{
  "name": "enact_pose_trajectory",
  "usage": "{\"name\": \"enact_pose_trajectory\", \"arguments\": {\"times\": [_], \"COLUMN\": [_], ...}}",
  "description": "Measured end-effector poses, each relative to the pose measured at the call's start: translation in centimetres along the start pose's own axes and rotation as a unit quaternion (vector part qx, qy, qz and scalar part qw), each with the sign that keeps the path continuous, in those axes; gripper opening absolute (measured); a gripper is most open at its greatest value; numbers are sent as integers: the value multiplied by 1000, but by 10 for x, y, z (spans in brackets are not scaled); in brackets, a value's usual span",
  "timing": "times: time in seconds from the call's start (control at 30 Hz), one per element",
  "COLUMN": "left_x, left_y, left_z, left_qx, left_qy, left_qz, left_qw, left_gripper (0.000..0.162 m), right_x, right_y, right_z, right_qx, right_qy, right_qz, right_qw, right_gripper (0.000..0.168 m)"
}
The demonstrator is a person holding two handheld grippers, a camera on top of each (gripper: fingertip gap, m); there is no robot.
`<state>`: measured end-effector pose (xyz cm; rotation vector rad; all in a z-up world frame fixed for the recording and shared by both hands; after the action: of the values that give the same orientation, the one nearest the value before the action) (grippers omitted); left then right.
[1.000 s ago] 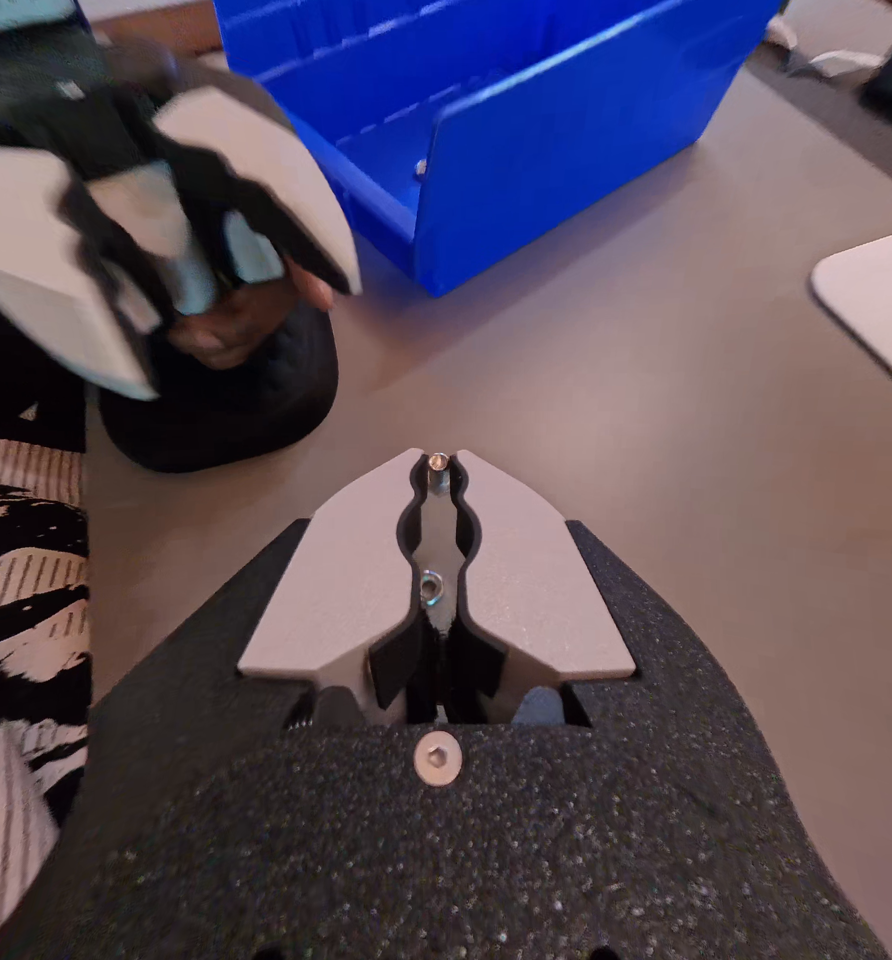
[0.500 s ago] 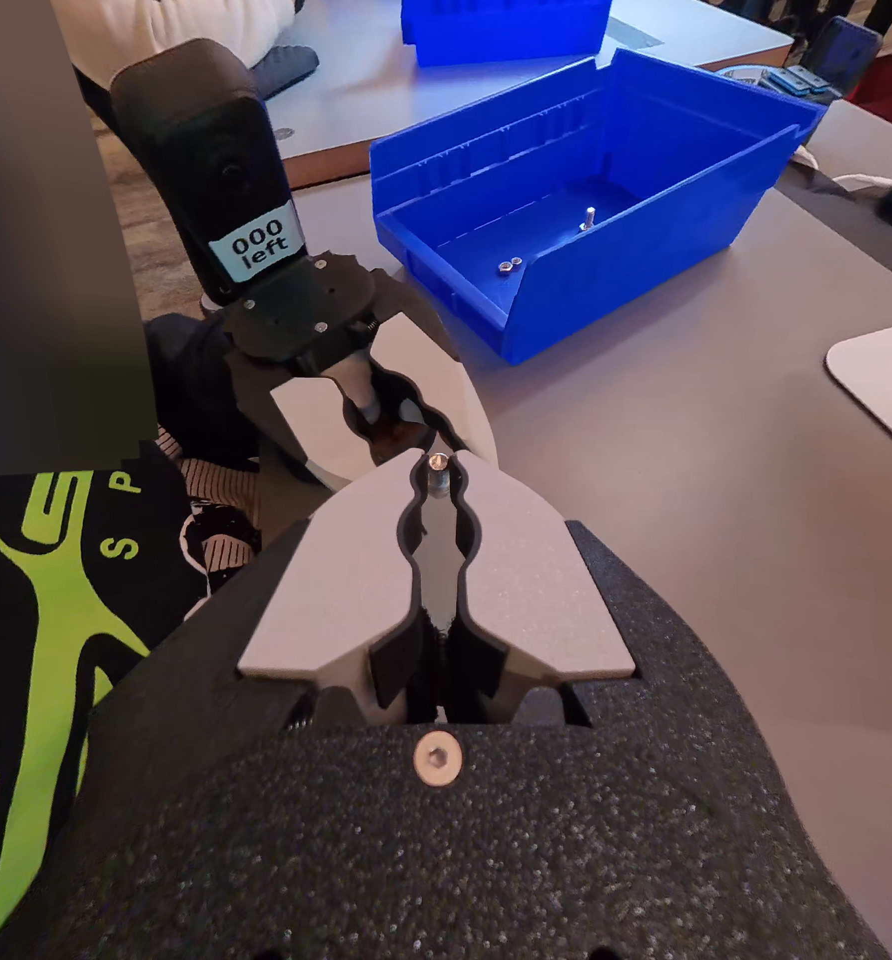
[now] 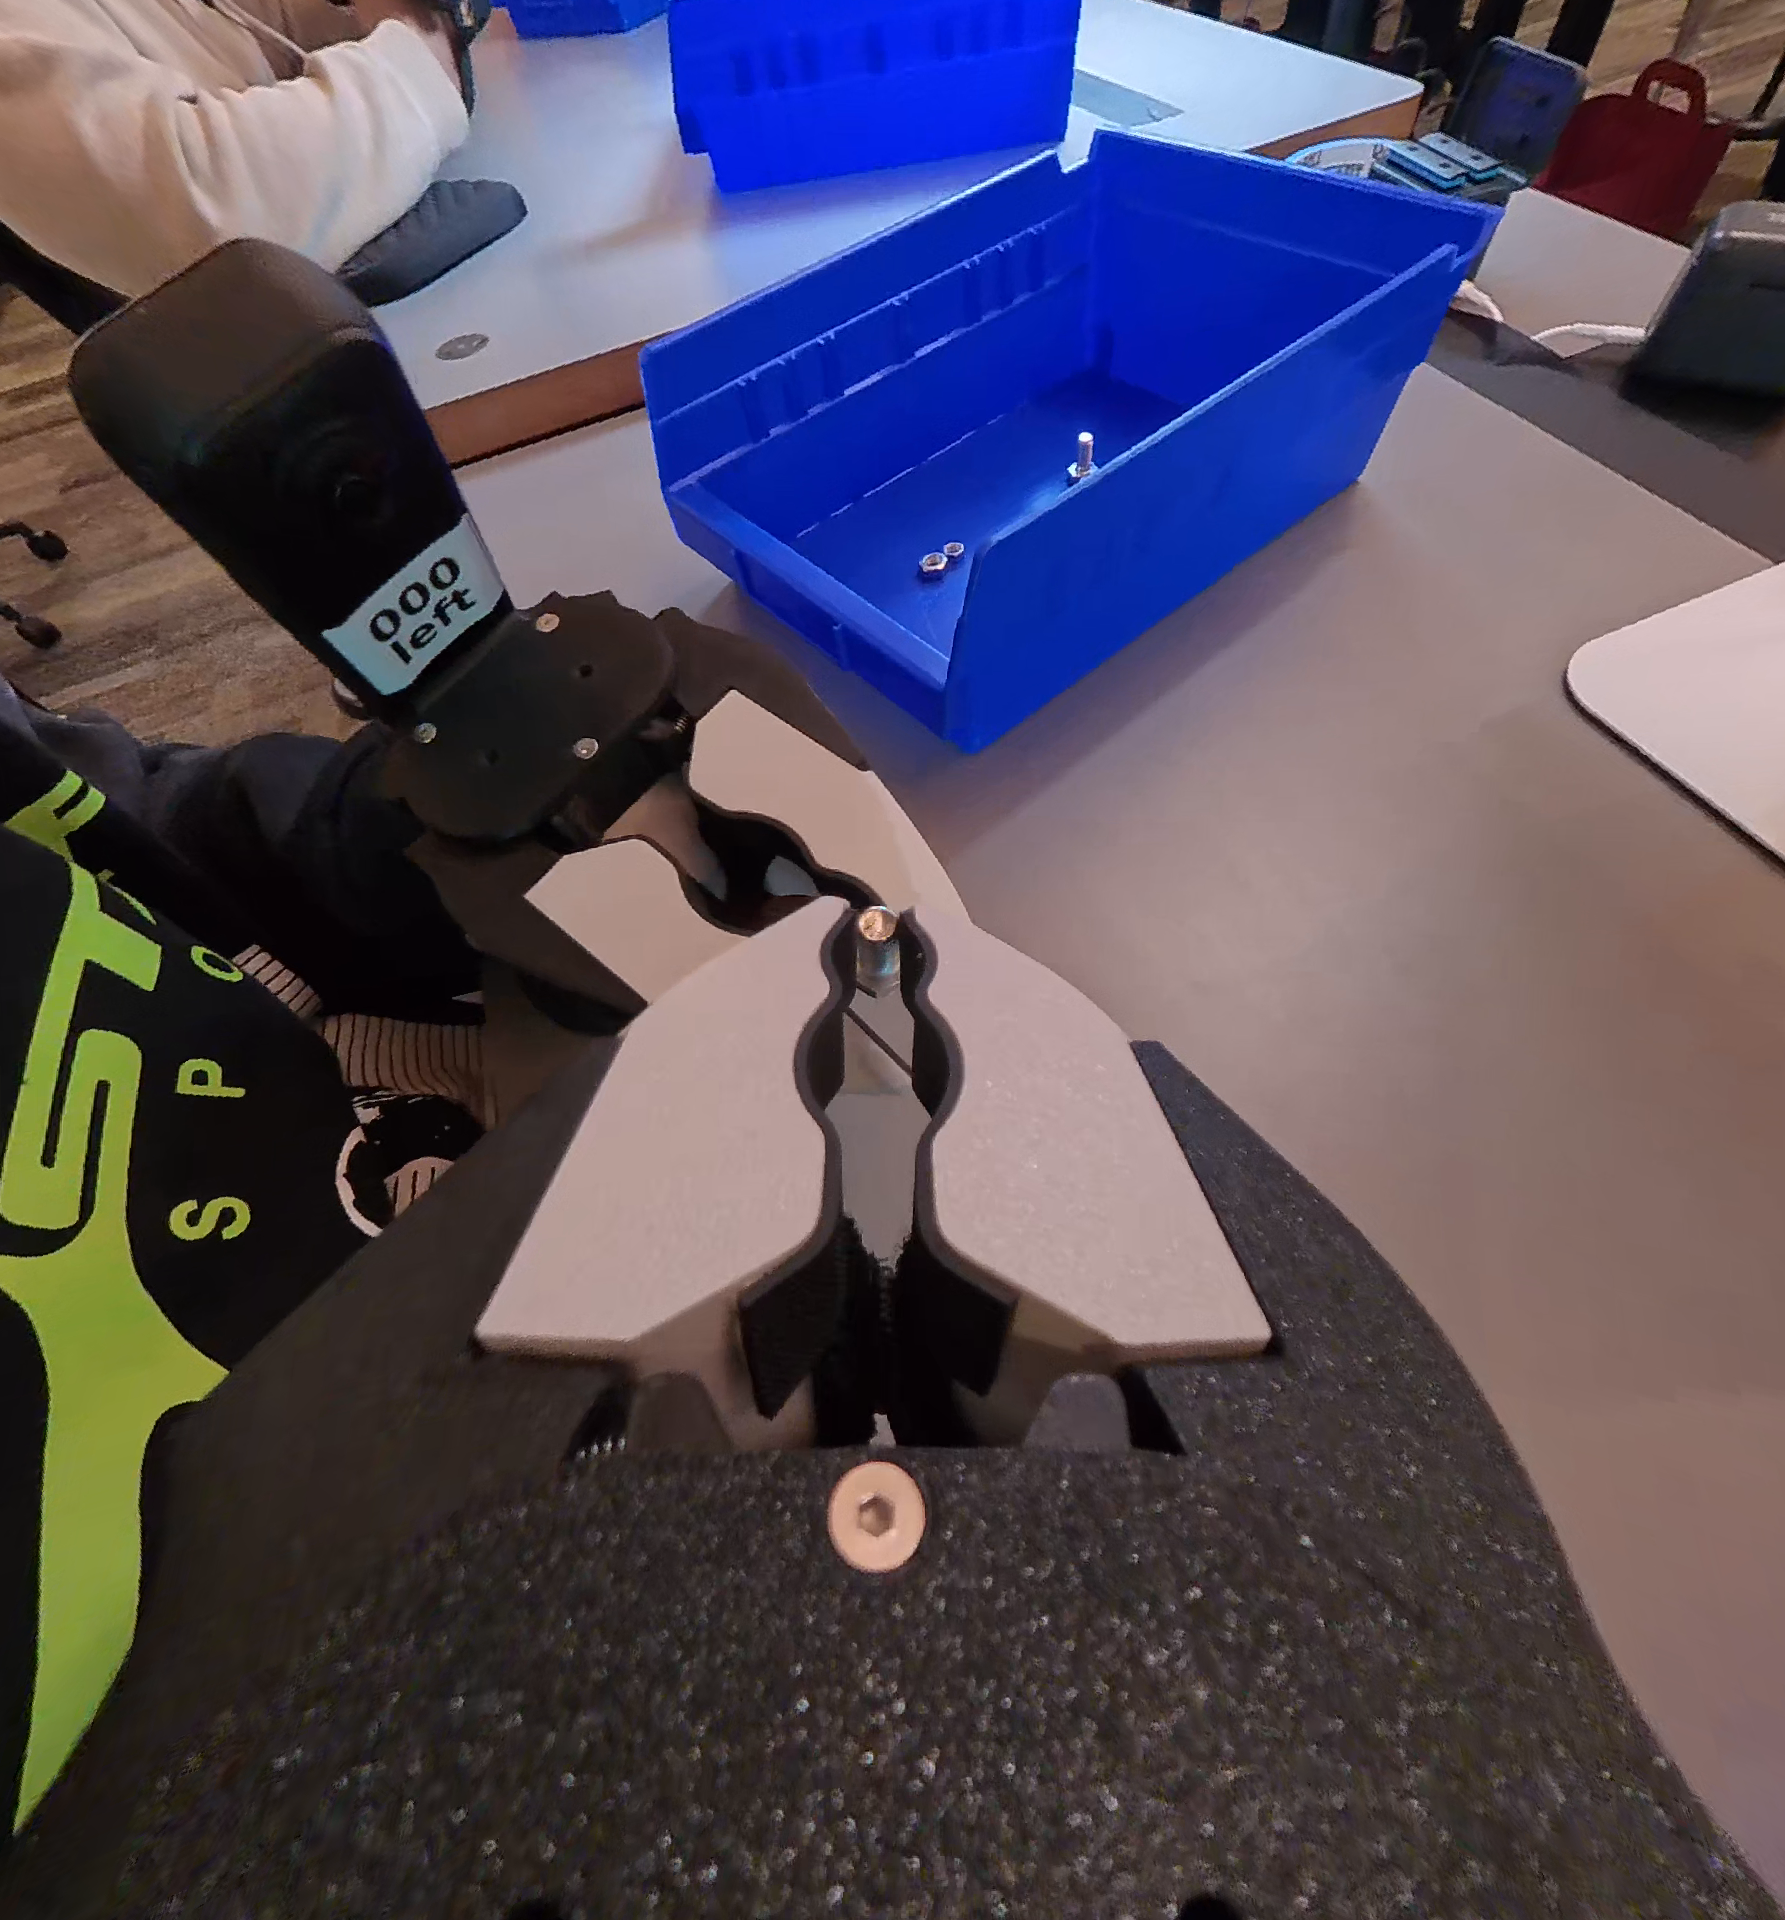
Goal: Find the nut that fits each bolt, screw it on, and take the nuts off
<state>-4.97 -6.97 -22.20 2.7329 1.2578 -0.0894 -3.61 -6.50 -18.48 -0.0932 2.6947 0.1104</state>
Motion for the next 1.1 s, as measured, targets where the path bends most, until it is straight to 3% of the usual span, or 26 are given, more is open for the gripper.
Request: {"name": "enact_pose_trajectory", "arguments": {"times": [0.37, 0.5, 0.67, 0.77, 1.1], "left_x": [1, -7, -24, -26, -24], "left_y": [-2, -7, -21, -21, -21], "left_z": [0, -6, -9, -9, -5], "left_qx": [5, -9, -52, -59, -52], "left_qy": [2, 21, 36, 40, 31], "left_qz": [-8, -2, 8, 18, 14], "left_qw": [1000, 1000, 998, 997, 998], "left_gripper": [15, 15, 15, 15, 15], "right_x": [1, -8, 5, 23, 44], "right_y": [0, 5, 15, 14, 16], "right_z": [1, 2, 67, 96, 112], "right_qx": [10, -6, -49, -104, -79], "right_qy": [3, 8, -142, -190, -273], "right_qz": [0, -14, -71, -103, -74], "right_qw": [1000, 1000, 986, 971, 956], "right_gripper": [8, 30, 36, 32, 25]}}
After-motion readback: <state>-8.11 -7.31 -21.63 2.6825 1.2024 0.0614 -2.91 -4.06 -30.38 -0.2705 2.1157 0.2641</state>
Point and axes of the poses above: each gripper's, where its closed fingertips meet, x out along the fingers, z out of its underside, y = z × x across the jaws, the point moved 2 cm from there along -x, back along the fingers, and after that the axes turned 12 degrees about -x, right-handed, at the moved point
